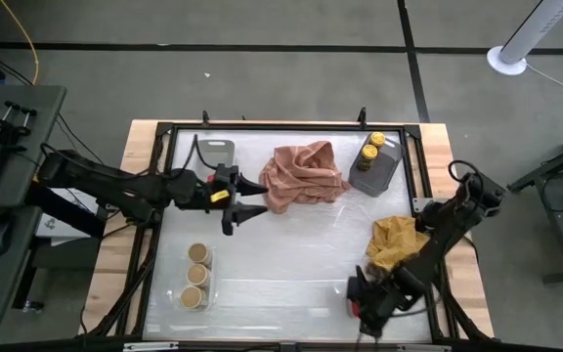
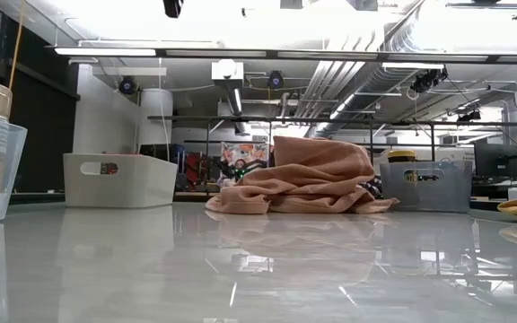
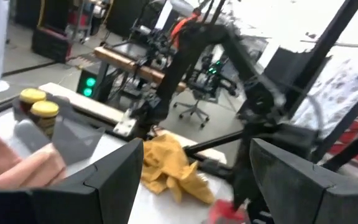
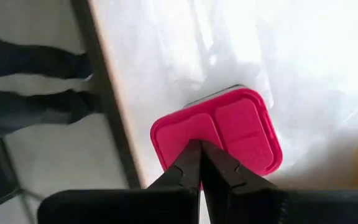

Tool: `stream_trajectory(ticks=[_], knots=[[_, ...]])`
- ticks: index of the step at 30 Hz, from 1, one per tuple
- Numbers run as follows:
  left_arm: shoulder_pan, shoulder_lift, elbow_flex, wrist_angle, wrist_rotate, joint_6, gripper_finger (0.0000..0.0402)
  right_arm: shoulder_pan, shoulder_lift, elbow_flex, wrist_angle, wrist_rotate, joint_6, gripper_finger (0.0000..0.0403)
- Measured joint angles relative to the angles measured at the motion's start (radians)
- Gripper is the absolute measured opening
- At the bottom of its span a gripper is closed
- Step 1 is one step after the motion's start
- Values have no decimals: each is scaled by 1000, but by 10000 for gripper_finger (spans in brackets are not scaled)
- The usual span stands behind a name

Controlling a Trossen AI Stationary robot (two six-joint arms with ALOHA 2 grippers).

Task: Sort spices by type
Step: Put the red seasoning can into the gray bin

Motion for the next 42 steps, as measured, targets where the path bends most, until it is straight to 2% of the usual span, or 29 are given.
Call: stream_trajectory(ticks=[6, 12, 17, 22, 24, 27, 30, 33, 37, 42], knots=[[-12, -85, 0, -2, 11, 75, 280, -164, 2, -2, 0, 105, -243, 0], [-40, -165, 1, -76, -68, 105, 280, -374, 5, -5, 81, 167, -582, 0], [-59, -192, 1, -136, -130, 106, 280, -555, 10, -9, 215, 166, -947, 0], [-61, -192, 1, -160, -141, 106, 280, -666, 9, -1, 247, 81, -1206, 0], [-61, -192, 1, -171, -142, 106, 280, -669, 9, 33, 200, 76, -1212, 0], [-60, -186, 7, -199, -155, 151, 280, -660, -8, 105, 147, 72, -1125, 0], [-40, -127, 88, -345, -155, 214, 280, -635, -49, 138, 97, 76, -1045, 0], [8, -10, 232, -574, -69, 307, 280, -598, -117, 139, 21, 107, -974, 0], [68, 191, 430, -813, 82, 523, 280, -534, -234, 140, -125, 155, -833, 0], [120, 443, 614, -888, 243, 811, 280, -433, -360, 141, -187, 159, -572, 0]])
